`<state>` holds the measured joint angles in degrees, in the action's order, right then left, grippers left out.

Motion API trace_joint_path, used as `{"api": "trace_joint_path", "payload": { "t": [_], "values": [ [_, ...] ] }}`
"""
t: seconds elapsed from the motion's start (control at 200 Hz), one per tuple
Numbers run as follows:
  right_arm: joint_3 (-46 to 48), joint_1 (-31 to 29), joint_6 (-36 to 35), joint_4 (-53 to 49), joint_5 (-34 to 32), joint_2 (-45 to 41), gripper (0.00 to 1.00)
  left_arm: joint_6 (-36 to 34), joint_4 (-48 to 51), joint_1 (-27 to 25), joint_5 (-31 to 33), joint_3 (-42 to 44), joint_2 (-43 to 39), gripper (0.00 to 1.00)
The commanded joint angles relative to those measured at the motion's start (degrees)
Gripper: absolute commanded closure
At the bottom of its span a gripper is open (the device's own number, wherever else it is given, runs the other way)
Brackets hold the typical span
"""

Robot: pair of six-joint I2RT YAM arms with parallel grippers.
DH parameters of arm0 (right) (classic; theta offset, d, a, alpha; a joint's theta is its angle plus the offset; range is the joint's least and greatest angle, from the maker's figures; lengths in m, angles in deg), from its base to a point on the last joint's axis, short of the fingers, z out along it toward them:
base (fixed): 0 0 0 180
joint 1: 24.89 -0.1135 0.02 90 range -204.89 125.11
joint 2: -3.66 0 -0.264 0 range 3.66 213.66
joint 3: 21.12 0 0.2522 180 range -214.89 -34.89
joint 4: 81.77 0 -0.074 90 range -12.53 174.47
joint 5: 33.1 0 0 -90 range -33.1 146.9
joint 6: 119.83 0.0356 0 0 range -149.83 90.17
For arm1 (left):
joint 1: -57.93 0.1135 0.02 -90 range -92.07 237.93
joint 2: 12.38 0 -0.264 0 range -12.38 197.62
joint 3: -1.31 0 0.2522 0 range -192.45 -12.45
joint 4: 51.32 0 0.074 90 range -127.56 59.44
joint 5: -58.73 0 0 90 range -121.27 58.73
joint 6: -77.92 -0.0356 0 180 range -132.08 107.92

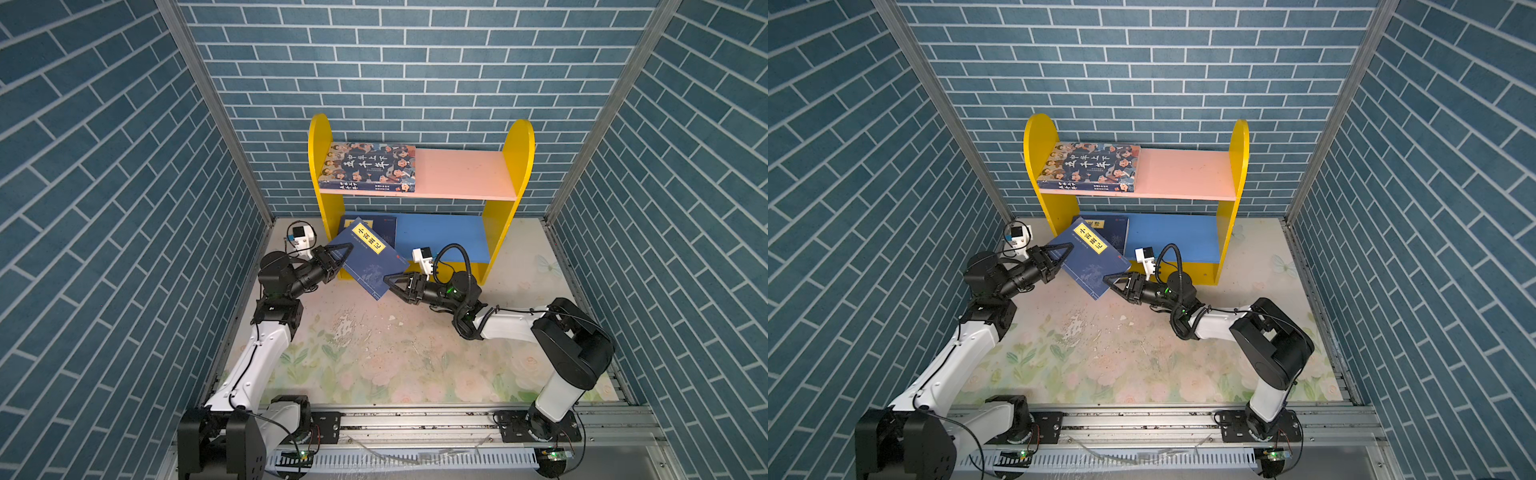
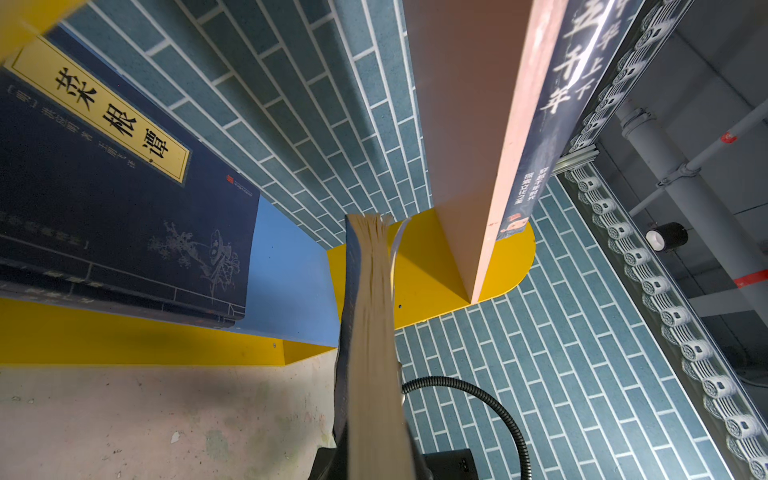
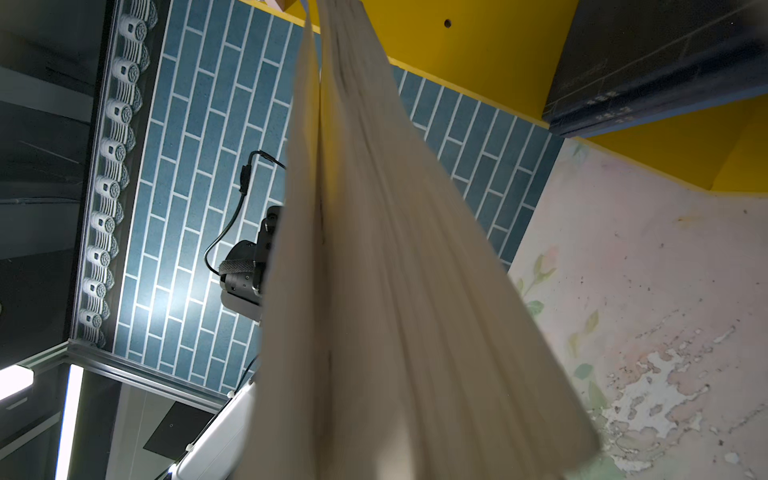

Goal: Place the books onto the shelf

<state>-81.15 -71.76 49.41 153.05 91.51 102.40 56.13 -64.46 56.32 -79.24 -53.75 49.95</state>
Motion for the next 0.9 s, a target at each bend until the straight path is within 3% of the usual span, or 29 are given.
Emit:
{"api": "trace_joint_path", "payload": {
  "t": [0.0,0.295,0.545,0.605,0.68,0.755,0.895],
  "values": [
    [-1.6,-0.2,1.7,4.7,-1.2,0.2,0.44,-0.1,-2.1,0.4,0.1,0.8,-1.6,1.0],
    [-2.6,-0.2,2.6,7.6,-1.5,1.7,0.57,-0.7,-0.6,0.4,0.5,1.7,-2.0,1.0],
    [-3.4,0.1,3.3,9.0,-1.0,2.8,0.9,-2.8,2.7,0.5,1.2,3.8,-2.5,0.98],
    [-3.6,0.3,3.3,8.9,-0.5,2.8,0.94,-3.5,3.9,0.5,1.5,4.0,-2.7,0.93],
    [-3.6,0.8,3.3,8.8,0.3,2.6,1.0,-4.1,4.9,0.7,1.7,4.3,-2.8,0.8],
    [-3.5,1.7,3.3,8.3,1.8,2.1,1.0,-4.8,6.1,1.0,1.9,4.6,-3.1,0.64],
    [-3.4,4.3,3.8,6.8,6.5,0.6,1.0,-9.6,10.6,1.3,1.7,3.9,-3.6,0.47]
  ]
}}
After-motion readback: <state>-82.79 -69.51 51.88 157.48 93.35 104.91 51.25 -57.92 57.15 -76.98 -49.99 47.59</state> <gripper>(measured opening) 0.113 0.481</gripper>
